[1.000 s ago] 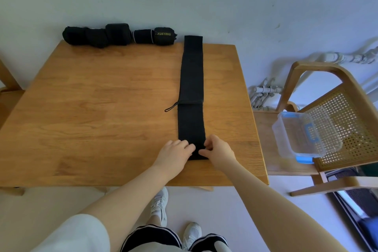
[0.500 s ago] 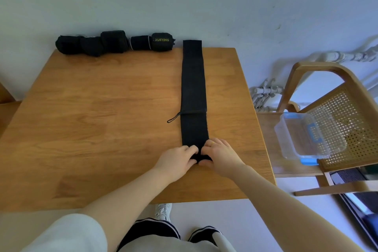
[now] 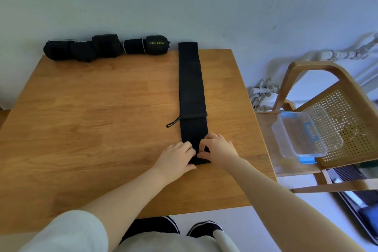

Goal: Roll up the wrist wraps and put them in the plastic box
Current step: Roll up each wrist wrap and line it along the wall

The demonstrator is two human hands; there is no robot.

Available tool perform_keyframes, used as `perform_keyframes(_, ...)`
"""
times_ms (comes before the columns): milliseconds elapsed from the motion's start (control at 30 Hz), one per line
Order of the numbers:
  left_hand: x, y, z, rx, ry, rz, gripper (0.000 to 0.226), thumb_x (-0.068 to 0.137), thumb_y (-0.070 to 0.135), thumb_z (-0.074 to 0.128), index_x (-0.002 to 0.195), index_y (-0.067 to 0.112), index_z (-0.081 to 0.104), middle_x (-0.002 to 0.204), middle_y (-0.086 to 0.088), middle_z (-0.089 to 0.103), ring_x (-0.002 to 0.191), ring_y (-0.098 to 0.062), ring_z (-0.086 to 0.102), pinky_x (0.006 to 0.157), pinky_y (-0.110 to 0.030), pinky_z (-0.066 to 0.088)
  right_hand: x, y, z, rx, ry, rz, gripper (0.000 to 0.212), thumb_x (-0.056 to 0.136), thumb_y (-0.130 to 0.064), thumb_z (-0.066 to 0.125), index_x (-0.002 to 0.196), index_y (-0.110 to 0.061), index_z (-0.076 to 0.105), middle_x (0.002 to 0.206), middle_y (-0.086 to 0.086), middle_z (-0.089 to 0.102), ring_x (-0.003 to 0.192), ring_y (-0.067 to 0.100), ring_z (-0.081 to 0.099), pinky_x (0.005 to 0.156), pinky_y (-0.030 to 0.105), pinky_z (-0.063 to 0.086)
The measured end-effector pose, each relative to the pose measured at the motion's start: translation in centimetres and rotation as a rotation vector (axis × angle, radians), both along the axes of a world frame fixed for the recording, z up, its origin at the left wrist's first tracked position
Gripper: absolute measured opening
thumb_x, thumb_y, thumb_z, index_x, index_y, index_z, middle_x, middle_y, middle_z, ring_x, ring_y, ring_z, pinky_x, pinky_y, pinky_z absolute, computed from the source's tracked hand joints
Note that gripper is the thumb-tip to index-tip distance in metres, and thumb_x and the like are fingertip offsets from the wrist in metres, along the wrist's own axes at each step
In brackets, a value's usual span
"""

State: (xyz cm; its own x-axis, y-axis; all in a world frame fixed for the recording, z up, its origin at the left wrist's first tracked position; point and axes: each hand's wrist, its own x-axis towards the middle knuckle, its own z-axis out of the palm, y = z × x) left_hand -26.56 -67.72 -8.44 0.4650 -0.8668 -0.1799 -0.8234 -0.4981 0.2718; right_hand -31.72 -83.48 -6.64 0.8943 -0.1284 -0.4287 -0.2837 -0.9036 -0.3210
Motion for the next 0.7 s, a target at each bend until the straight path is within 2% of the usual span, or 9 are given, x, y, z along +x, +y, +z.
perform_keyframes(100,0.3,0.0,0.0,-0.042,0.026,0.009,0.041,0.099,0.038,0.042,0.132,0.015,0.052,0.132,0.002,0.044,0.118,-0.013,0.044,0.095,-0.026,0.037,0.1,-0.1,0.0,-0.01,-0.022,0.047,0.026,0.096,-0.041,0.049,0.112,-0.025,0.063,0.126,-0.002,0.046,0.116,0.019,0.041,0.097,0.035,0.037)
perform_keyframes(200,0.8,-0.2,0.2,-0.058,0.084,0.062,0.04,0.1,0.036,0.039,0.13,0.015,0.054,0.128,0.003,0.045,0.104,-0.012,0.052,0.085,-0.025,0.045,-0.1,-0.6,0.1,0.036,-0.03,0.065,0.035,0.093,-0.047,0.051,0.119,-0.026,0.058,0.126,-0.004,0.048,0.114,0.017,0.043,0.095,0.032,0.04)
perform_keyframes(267,1.6,-0.6,0.2,-0.075,0.11,0.117,0.038,0.101,0.034,0.039,0.13,0.013,0.053,0.128,0.002,0.046,0.097,-0.012,0.056,0.08,-0.025,0.048,0.1,-1.0,0.4,0.057,-0.005,0.051,0.037,0.092,-0.04,0.056,0.125,-0.024,0.051,0.125,-0.003,0.052,0.112,0.016,0.046,0.091,0.028,0.042)
perform_keyframes(367,2.4,-1.3,0.6,-0.103,0.126,0.142,0.032,0.1,0.027,0.042,0.129,0.014,0.049,0.129,0.002,0.046,0.092,-0.014,0.058,0.075,-0.027,0.05,0.9,-1.0,0.9,0.052,0.024,0.01,0.034,0.095,-0.033,0.054,0.127,-0.023,0.05,0.122,0.002,0.054,0.107,0.018,0.051,0.087,0.029,0.046)
perform_keyframes(467,3.1,-1.5,0.7,-0.097,0.002,0.075,0.032,0.1,0.029,0.042,0.127,0.014,0.053,0.124,-0.001,0.049,0.107,-0.016,0.05,0.086,-0.029,0.045,1.7,-0.6,0.6,0.023,0.023,-0.053,0.034,0.095,-0.035,0.052,0.127,-0.023,0.054,0.126,0.001,0.048,0.107,0.018,0.052,0.088,0.033,0.048)
perform_keyframes(567,3.3,-1.2,0.5,-0.008,-0.07,-0.012,0.043,0.099,0.036,0.042,0.136,0.016,0.047,0.129,0.0,0.046,0.12,-0.015,0.042,0.1,-0.029,0.034,2.3,-0.5,0.2,0.008,0.025,-0.133,0.033,0.094,-0.037,0.054,0.124,-0.024,0.055,0.124,0.0,0.05,0.111,0.019,0.049,0.093,0.037,0.045)
perform_keyframes(633,3.7,-1.1,0.4,0.036,-0.091,-0.018,0.046,0.099,0.037,0.042,0.14,0.017,0.043,0.132,0.0,0.045,0.126,-0.016,0.037,0.105,-0.031,0.029,2.5,-0.3,0.2,-0.013,-0.042,-0.16,0.028,0.093,-0.035,0.055,0.119,-0.024,0.054,0.122,-0.001,0.051,0.114,0.02,0.047,0.095,0.038,0.042)
perform_keyframes(700,4.1,-1.1,0.3,0.048,-0.077,0.007,0.045,0.1,0.037,0.04,0.141,0.02,0.042,0.132,0.001,0.047,0.127,-0.016,0.037,0.106,-0.032,0.028,2.6,0.1,0.2,-0.082,-0.132,-0.085,0.022,0.096,-0.032,0.051,0.116,-0.022,0.057,0.122,-0.001,0.048,0.116,0.021,0.044,0.098,0.036,0.037)
